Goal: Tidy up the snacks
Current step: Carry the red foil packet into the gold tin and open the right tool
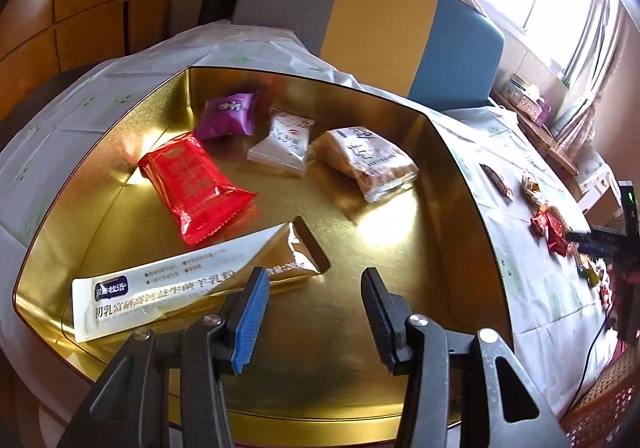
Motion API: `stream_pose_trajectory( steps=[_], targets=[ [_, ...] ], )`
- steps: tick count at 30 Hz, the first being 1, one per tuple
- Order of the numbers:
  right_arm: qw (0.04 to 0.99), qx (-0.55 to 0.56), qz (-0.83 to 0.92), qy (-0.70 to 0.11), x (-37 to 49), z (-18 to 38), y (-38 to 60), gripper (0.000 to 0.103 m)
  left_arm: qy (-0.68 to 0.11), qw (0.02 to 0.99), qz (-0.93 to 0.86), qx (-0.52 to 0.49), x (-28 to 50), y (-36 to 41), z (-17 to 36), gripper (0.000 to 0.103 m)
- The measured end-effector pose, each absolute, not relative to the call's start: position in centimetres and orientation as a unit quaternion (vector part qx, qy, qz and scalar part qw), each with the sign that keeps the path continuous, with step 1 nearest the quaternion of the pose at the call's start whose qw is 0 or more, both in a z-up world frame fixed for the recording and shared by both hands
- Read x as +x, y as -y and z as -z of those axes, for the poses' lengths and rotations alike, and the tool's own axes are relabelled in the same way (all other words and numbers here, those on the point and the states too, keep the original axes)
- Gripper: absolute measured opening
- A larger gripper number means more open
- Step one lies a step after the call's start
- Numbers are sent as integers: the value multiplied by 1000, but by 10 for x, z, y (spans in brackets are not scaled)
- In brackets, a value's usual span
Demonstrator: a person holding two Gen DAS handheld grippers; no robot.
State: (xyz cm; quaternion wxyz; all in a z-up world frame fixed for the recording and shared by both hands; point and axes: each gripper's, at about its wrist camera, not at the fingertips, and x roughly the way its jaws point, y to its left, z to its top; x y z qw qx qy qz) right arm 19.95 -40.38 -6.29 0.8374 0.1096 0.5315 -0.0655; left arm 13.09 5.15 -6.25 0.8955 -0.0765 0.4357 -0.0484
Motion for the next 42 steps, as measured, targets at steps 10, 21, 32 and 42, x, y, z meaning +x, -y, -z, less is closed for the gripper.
stream_pose_trajectory(
  steps=[10,21,32,42],
  targets=[
    [820,66,57,-565,222,83,385,33,-429,899,52,-73,126,-51,57,49],
    [850,143,-44,-506,178,40,343,28,-415,904,53,-85,110,-65,45,48],
    [843,71,-233,-480,156,0,156,28,-412,907,52,-74,97,-69,43,49],
    [832,-1,-244,-498,168,22,74,28,-405,910,46,-79,87,-83,41,49]
  ],
)
